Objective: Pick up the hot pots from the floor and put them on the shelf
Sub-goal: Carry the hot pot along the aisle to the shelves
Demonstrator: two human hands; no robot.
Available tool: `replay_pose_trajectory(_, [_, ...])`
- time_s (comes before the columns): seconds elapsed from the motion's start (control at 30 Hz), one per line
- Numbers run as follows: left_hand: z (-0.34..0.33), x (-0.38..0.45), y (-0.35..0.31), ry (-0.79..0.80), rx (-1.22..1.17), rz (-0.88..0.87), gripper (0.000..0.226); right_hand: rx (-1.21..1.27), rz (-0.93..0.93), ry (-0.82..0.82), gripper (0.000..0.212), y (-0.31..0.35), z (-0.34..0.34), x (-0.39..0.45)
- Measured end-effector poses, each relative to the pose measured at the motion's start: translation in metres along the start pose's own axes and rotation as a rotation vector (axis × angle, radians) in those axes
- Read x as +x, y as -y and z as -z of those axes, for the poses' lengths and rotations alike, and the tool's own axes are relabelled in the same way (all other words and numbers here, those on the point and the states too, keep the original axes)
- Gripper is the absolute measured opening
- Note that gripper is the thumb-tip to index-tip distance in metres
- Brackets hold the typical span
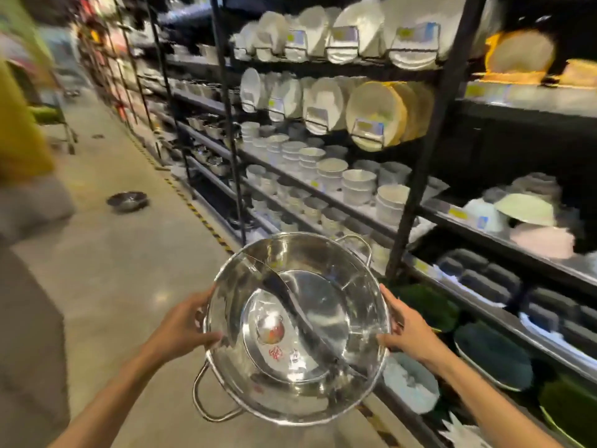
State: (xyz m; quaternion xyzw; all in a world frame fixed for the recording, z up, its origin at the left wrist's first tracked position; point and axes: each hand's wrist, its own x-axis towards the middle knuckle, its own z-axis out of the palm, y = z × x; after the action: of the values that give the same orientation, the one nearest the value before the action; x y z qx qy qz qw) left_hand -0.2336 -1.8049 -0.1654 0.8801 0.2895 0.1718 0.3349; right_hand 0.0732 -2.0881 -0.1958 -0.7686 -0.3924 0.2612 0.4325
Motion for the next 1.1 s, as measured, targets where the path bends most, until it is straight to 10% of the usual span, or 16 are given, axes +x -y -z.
replay_pose_trajectory(0.5, [0.144, -0.004, 0.171, -0.356, 0.059, 0.342, 0.095, -0.072, 0.307, 0.478, 0.096, 0.141, -0.198, 0.286])
replay_pose_trajectory(1.1, [0.265, 0.248, 0.364, -0.381, 0.129, 0.564, 0.102, -0.171, 0.279, 0.591, 0.098, 0.231, -0.326, 0.642])
